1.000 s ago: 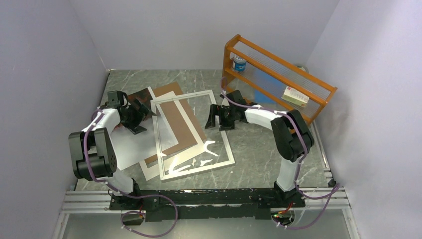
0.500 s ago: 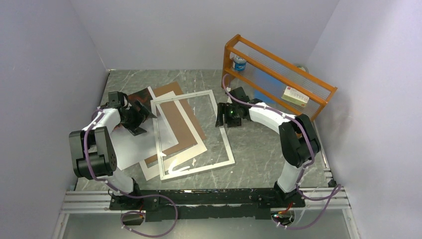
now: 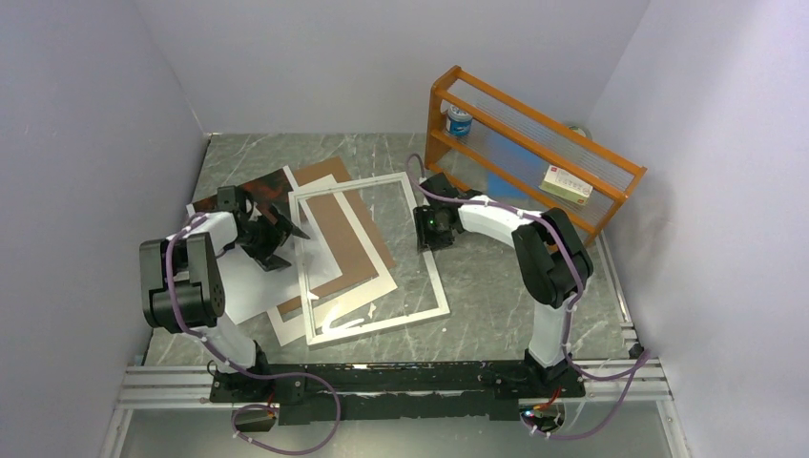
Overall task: Put the photo into the frame
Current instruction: Move the photo frame to the center of the board.
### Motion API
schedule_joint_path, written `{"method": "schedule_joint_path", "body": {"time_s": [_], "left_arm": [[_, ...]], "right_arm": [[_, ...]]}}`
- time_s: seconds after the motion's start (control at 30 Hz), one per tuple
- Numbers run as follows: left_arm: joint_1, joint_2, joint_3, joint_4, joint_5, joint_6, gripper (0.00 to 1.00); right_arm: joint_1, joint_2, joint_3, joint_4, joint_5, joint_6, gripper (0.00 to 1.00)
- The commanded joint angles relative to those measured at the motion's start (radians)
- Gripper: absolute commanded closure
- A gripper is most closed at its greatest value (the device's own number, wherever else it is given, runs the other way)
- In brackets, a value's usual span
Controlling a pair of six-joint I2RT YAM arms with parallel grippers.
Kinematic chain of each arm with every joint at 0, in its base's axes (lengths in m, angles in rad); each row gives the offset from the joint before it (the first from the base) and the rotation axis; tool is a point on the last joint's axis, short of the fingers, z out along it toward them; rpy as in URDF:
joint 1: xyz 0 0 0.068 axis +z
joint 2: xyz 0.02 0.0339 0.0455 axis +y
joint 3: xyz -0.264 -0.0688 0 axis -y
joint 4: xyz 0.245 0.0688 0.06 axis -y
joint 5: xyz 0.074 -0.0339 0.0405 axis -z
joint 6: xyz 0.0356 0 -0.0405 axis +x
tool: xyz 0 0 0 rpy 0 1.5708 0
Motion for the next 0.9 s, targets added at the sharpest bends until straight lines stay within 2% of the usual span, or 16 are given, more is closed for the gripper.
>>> {"method": "schedule_joint_path", "body": {"time_s": [0.0, 0.23, 0.3, 0.43, 0.63, 0.7, 0.87], "left_arm": [[-0.016, 0.027, -0.009, 0.038, 0.075, 0.010, 0.09], [-0.062, 0.042, -0.005, 0.063, 0.128, 0.015, 0.09], [-0.078, 0.047, -0.007, 0.074, 0.148, 0.013, 0.09], [-0.107, 0.044, -0.024, 0.098, 0.153, -0.006, 0.09], [-0.160, 0.026, -0.059, 0.130, 0.152, -0.042, 0.09], [-0.167, 0.006, -0.051, 0.084, 0.095, -0.039, 0.09], [-0.170, -0.075, 0.080, -0.171, -0.234, 0.021, 0.06]], "right_arm": [[0.002, -0.010, 0.010, -0.004, 0.020, -0.017, 0.64], [-0.004, -0.059, -0.017, -0.005, -0.004, 0.007, 0.62], [-0.011, -0.080, -0.035, 0.000, -0.012, 0.019, 0.58], [-0.028, -0.135, -0.090, 0.033, -0.045, 0.043, 0.41], [-0.069, -0.212, -0.179, 0.065, -0.090, 0.085, 0.34], [-0.078, -0.229, -0.189, 0.057, -0.066, 0.092, 0.31], [-0.090, -0.259, -0.166, 0.006, 0.053, 0.109, 0.26]]}}
